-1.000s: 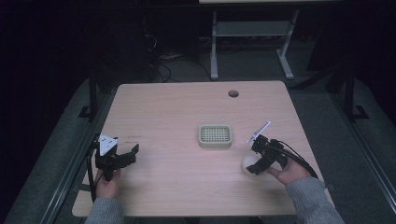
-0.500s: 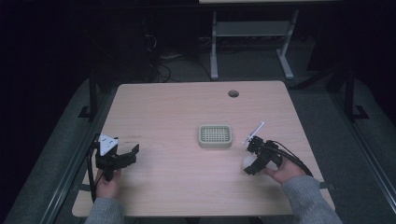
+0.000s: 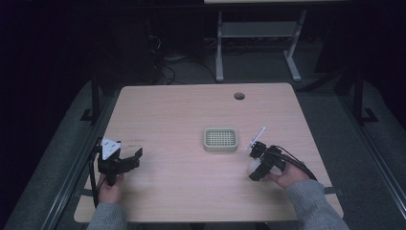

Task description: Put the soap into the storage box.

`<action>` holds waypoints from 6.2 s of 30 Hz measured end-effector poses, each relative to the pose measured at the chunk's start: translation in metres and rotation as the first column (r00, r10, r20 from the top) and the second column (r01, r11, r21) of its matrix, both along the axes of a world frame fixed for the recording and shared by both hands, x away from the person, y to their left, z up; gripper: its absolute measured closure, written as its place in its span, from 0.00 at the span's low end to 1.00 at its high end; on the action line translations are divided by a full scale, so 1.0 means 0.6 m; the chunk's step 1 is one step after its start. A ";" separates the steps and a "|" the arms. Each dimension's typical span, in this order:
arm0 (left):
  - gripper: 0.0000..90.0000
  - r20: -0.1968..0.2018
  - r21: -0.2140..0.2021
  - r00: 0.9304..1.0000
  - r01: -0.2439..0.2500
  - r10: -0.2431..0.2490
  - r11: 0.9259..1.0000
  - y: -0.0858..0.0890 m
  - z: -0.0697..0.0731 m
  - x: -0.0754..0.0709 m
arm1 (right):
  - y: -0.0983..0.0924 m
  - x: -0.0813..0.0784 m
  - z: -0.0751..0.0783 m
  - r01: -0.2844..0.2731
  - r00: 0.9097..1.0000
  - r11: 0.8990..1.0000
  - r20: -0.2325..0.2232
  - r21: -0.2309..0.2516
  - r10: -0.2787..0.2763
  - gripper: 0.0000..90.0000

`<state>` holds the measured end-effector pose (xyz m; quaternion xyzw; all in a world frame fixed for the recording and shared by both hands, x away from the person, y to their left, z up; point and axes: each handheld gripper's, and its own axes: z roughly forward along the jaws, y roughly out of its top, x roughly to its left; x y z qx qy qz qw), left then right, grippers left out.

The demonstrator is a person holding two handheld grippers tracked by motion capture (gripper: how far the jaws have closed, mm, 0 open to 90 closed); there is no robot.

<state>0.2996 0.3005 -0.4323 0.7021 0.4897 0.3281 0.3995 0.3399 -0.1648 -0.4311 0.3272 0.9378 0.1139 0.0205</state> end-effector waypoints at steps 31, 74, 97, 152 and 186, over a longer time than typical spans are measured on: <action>0.16 0.005 -0.001 1.000 -0.002 0.002 1.000 0.001 0.000 0.000 | 0.004 0.003 -0.017 -0.021 1.000 0.999 -0.022 -0.047 0.020 0.25; 0.16 -0.001 0.004 1.000 -0.004 0.004 1.000 -0.001 -0.002 0.001 | -0.012 0.026 0.043 -0.014 1.000 1.000 -0.002 0.019 0.014 0.25; 0.16 0.005 0.003 1.000 -0.004 0.004 1.000 -0.001 0.000 0.000 | 0.008 0.056 0.076 -0.038 0.999 0.999 -0.010 0.029 0.038 0.25; 0.16 0.009 -0.001 1.000 -0.005 0.005 1.000 0.001 0.001 0.000 | 0.077 0.131 0.127 -0.090 0.996 0.996 -0.014 0.029 0.090 0.25; 0.16 0.005 0.007 1.000 -0.002 0.002 1.000 0.000 0.001 0.001 | 0.123 0.177 0.141 -0.104 0.994 0.994 -0.027 0.024 0.104 0.25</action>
